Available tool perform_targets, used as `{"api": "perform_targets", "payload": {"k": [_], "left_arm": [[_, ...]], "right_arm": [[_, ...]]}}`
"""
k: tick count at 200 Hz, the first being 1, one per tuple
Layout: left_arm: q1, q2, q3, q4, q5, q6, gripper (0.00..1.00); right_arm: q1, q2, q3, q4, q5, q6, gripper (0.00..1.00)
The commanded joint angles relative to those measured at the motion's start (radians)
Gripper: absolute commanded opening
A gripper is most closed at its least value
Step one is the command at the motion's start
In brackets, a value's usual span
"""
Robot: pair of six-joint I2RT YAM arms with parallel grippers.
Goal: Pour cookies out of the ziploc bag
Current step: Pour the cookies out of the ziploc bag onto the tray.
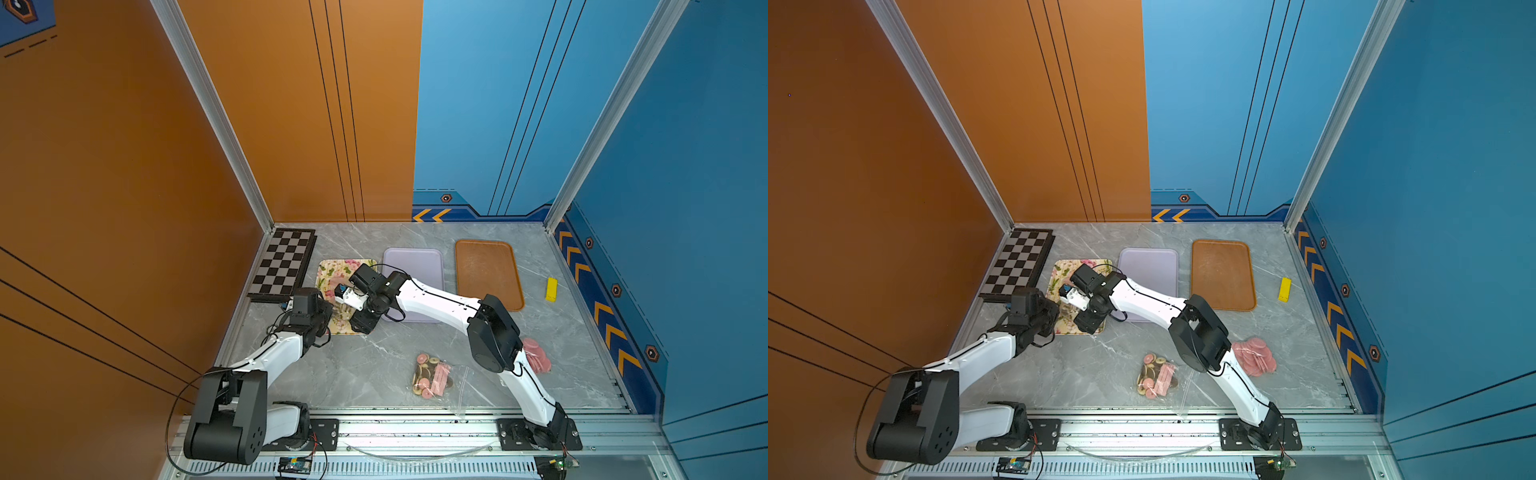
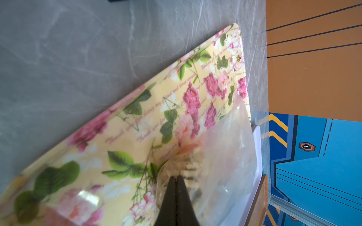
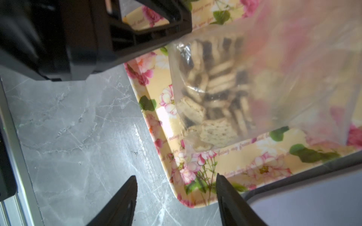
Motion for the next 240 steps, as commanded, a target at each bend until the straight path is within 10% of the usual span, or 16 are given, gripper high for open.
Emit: {"api": "perform_targets", "payload": {"k": [1,240], "left_arm": [[0.009,-0.022,-0.033,-0.020,-0.021,0.022,0.00],[0.017,-0.051,-0.057,-0.018,-0.030,0.039,0.00]], "right_arm": [[0.009,0.028,0.012,-0.058,0.027,0.014,0.66],[0.032,0.276,0.369,-0.285,0.149,-0.025,0.33]]}}
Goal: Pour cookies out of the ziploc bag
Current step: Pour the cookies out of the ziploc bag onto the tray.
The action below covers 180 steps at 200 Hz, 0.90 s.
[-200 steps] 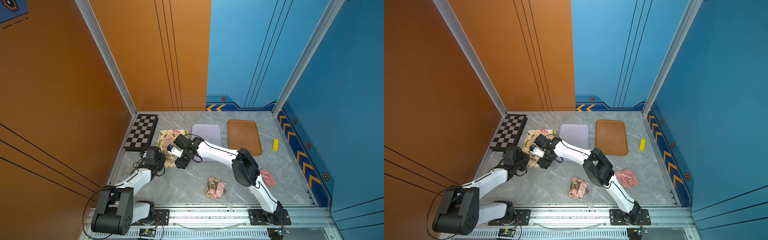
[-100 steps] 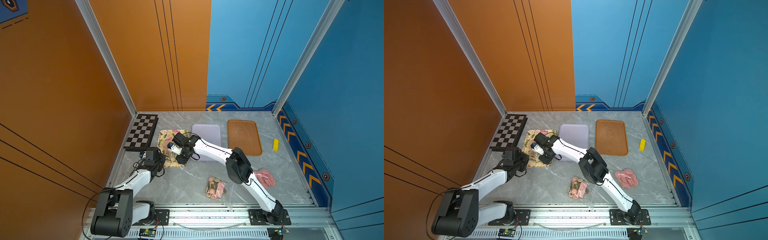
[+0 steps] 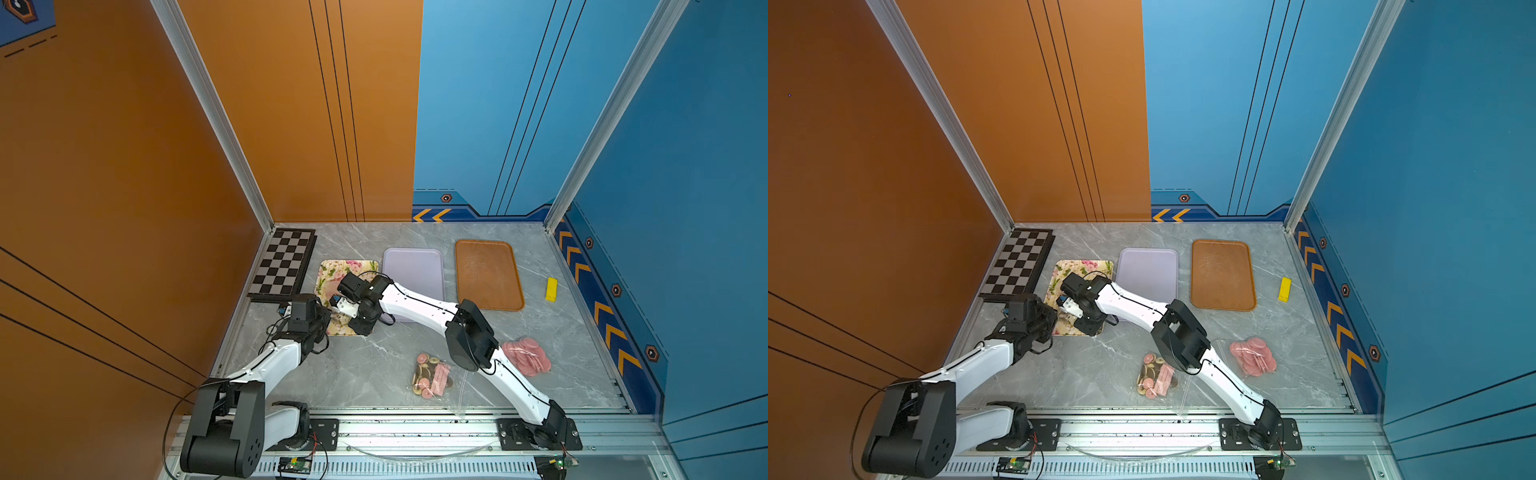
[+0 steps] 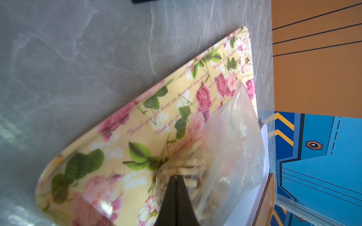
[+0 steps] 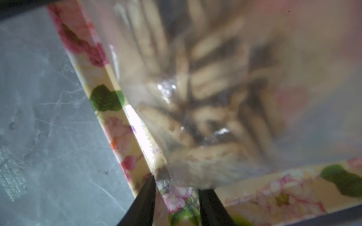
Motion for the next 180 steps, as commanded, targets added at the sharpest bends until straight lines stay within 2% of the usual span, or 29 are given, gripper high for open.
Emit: {"api": "perform_targets", "payload": {"k": [1,13,41,76,120,180], "left_arm": [[0.009,-0.002,-0.012,-0.012,-0.025,0.020,0.00],[0.007,-0.002,-0.013,-0.012,-0.027,0.021,0.00],[0.009,0.004,-0.011,-0.011,-0.027,0.023,0.00],[0.009,0.009,-0.015,-0.006,-0.027,0.024,0.00],[0.013,-0.015,-0.032,-0.006,-0.024,0.034,0.00],[0.052,-0.028,0.028,-0.084,0.068,0.138,0.00]], "right_arm": [[0.001,0.049,0.075,-0.074,0.040,-0.016,0.32],[0.002,0.070,0.112,-0.097,0.048,-0.015,0.25],[0.000,0.081,0.133,-0.110,0.045,-0.019,0.18],[-0.003,0.079,0.133,-0.110,0.045,-0.014,0.00],[-0.011,0.054,0.109,-0.101,0.045,-0.005,0.00],[-0.020,-0.152,-0.137,0.125,0.046,-0.002,0.00]]}}
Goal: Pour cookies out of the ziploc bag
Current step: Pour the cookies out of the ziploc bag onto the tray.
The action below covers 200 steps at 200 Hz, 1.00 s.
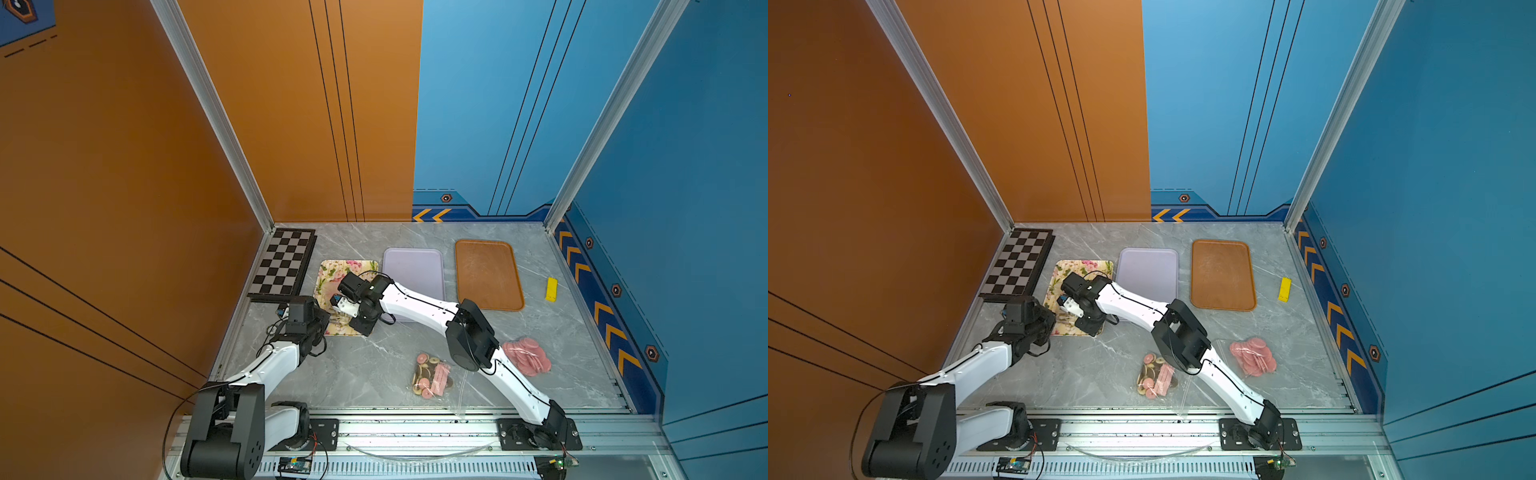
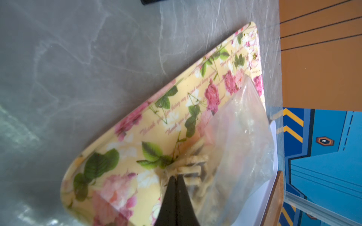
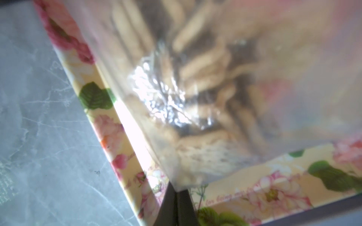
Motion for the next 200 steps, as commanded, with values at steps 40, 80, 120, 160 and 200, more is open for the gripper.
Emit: {"api": "perform_targets", "payload": {"k": [40,80,120,160,200], "left_arm": [[0.037,0.008,0.080,-0.060,0.090,0.112,0.00],[0.037,0.020,0.207,-0.163,0.124,0.206,0.00],[0.044,0.015,0.305,-0.286,0.100,0.295,0.00],[0.061,0.059,0.339,-0.304,0.137,0.307,0.00],[0.061,0.034,0.358,-0.304,0.120,0.317,0.00]], "right_arm": [[-0.012,-0.148,-0.082,0.121,-0.001,0.015,0.00],[-0.012,-0.172,-0.075,0.130,-0.008,0.009,0.00],[-0.024,-0.191,-0.042,0.135,-0.016,0.009,0.00],[-0.047,-0.176,0.008,0.139,-0.059,0.029,0.00],[-0.049,-0.192,0.015,0.175,-0.098,0.031,0.00]]}}
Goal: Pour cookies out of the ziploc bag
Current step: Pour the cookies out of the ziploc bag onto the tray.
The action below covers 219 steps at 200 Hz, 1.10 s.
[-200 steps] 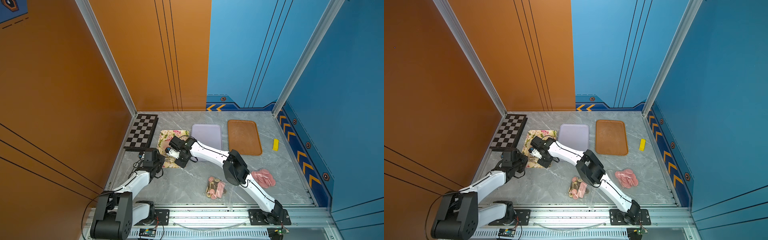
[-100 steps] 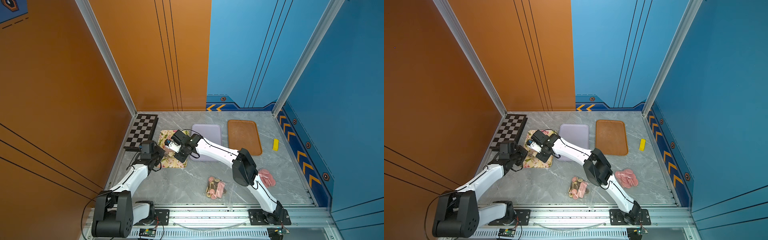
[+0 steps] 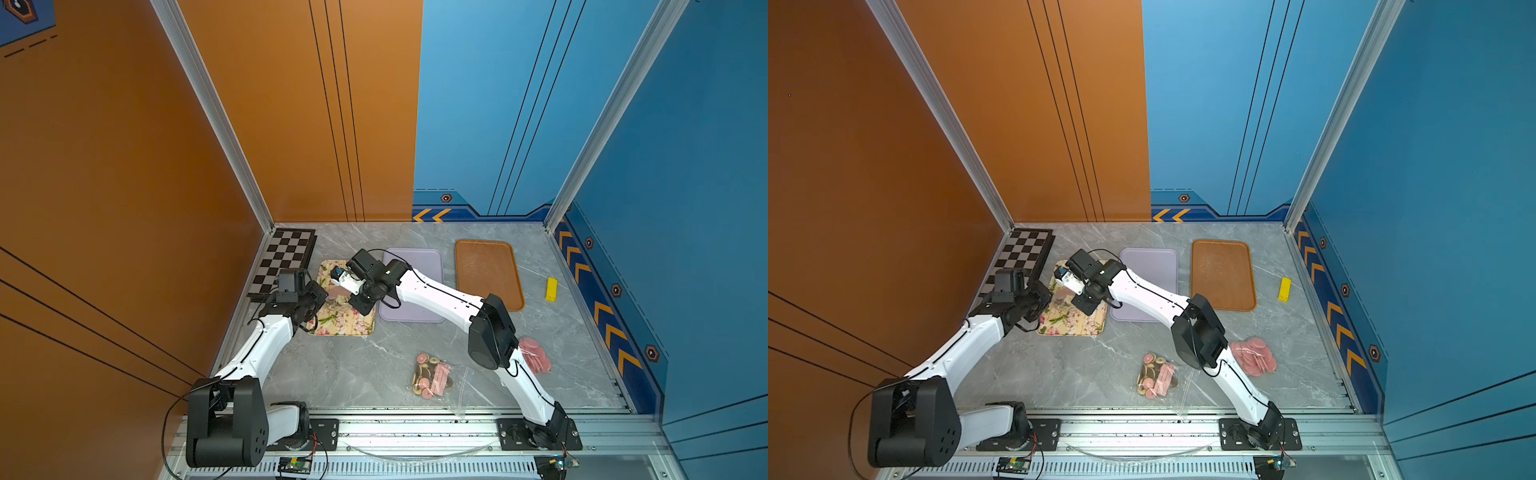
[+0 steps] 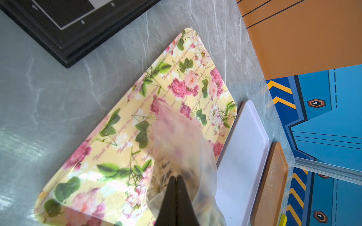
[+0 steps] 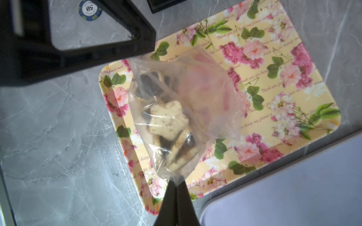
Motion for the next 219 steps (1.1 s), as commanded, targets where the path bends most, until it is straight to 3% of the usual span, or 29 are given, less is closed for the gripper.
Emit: {"api": "perform_targets", "payload": {"k": [1,75,155,219], "left_arm": [[0.004,-0.018,0.039,-0.024,0.011,0.032,0.00],[0.009,-0.037,0.072,-0.027,0.013,0.018,0.00],[0.022,-0.034,0.118,-0.033,-0.031,0.006,0.00],[0.044,0.025,0.127,-0.022,-0.039,-0.006,0.00]], "right_arm": [[0.001,-0.051,0.036,0.036,-0.053,0.024,0.00],[-0.023,-0.054,0.066,0.086,-0.182,0.109,0.00],[-0.053,-0.067,0.049,0.144,-0.170,0.173,0.00],[-0.084,-0.115,-0.044,0.247,-0.239,0.234,0.00]]}}
